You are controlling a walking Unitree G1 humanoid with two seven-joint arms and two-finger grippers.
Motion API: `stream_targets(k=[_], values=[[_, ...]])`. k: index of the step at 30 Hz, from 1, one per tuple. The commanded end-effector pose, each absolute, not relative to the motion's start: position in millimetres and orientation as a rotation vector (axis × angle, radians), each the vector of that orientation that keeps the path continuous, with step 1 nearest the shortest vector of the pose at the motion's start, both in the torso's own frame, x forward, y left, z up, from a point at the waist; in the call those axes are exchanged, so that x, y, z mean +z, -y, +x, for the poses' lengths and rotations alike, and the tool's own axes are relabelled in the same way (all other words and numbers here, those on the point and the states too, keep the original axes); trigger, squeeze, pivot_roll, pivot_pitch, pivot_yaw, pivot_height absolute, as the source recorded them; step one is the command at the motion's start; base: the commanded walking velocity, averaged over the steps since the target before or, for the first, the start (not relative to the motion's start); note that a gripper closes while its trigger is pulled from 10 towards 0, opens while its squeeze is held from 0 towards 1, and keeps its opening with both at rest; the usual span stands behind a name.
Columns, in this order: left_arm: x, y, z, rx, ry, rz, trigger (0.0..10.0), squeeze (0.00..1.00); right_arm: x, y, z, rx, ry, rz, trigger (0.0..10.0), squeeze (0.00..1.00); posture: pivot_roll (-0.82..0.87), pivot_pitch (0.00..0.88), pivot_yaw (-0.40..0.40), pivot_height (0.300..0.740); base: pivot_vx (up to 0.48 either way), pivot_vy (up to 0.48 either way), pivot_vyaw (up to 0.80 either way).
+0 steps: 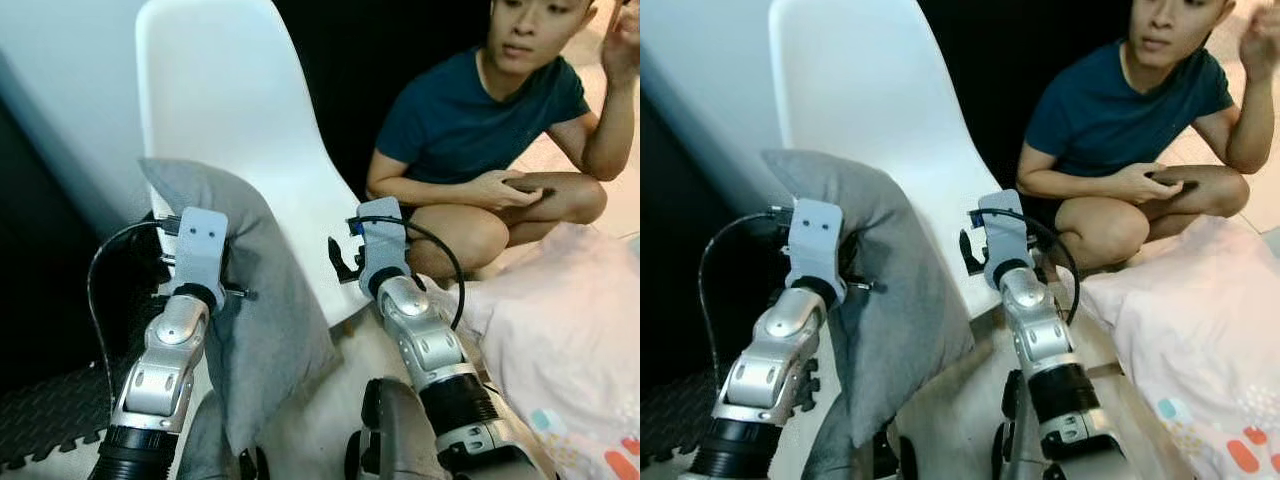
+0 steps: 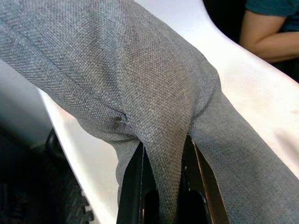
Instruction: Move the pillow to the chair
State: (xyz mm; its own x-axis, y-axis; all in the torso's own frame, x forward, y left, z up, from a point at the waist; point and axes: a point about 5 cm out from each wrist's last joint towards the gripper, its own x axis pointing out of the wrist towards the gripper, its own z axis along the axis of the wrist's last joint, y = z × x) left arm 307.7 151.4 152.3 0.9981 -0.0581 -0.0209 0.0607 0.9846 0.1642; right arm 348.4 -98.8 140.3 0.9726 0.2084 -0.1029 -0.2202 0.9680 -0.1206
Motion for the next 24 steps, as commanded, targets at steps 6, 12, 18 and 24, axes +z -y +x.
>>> stream_targets(k=[6, 12, 18, 24], values=[[155, -151, 311, -0.077, 0.015, 0.188, 10.0, 0.0, 139, 98, 350, 0.216, -0.095, -0.135, 10.0, 0.0, 0.07, 0.178, -0.038, 0.587, 0.0, 0.0, 0.0], [151, -151, 333, -0.129, 0.012, 0.144, 10.0, 0.0, 148, 95, 360, 0.207, -0.065, -0.153, 10.0, 0.0, 0.06, 0.179, -0.044, 0.587, 0.0, 0.0, 0.0], [153, -138, 346, -0.23, 0.022, 0.05, 10.0, 0.0, 155, 90, 368, 0.196, -0.044, -0.148, 10.0, 0.0, 0.05, 0.179, -0.041, 0.587, 0.0, 0.0, 0.0], [154, -123, 362, -0.32, 0.02, 0.057, 10.0, 0.0, 162, 81, 374, 0.205, -0.023, -0.132, 10.0, 0.0, 0.03, 0.182, -0.046, 0.587, 0.0, 0.0, 0.0]])
